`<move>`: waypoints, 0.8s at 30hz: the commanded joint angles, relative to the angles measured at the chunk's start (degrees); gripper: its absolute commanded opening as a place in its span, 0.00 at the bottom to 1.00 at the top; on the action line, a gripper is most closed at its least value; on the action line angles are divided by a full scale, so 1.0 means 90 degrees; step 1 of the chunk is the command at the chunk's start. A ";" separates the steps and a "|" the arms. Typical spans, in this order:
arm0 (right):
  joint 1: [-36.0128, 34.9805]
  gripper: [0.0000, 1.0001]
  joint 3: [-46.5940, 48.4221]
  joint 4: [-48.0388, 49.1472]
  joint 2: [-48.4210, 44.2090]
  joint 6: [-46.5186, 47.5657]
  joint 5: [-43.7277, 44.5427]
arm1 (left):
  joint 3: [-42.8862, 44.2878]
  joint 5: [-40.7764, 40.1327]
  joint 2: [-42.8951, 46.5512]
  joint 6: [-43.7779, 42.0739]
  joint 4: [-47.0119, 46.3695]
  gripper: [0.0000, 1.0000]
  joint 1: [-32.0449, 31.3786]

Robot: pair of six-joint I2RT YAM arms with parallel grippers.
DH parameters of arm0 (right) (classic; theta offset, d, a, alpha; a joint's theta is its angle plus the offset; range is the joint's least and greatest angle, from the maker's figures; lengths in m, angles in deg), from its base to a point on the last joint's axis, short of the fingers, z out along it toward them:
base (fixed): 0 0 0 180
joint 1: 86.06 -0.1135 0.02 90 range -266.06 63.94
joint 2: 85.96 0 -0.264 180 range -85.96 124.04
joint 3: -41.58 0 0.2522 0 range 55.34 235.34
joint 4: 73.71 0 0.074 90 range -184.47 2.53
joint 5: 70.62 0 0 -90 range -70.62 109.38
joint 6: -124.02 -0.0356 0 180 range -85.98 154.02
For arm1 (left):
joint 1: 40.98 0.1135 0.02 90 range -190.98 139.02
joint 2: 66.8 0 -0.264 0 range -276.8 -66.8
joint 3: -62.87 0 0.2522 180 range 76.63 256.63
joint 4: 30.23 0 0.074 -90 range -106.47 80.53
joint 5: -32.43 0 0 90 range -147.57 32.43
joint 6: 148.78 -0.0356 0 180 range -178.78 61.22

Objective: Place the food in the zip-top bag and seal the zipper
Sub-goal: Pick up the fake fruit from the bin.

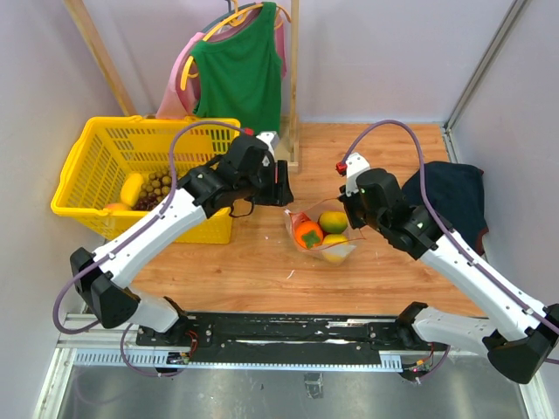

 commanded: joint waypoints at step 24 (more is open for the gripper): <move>-0.0065 0.01 -0.0304 0.0574 -0.0262 -0.0027 -0.0254 | 0.0022 -0.0849 0.0572 -0.0180 -0.0253 0.99 0.3913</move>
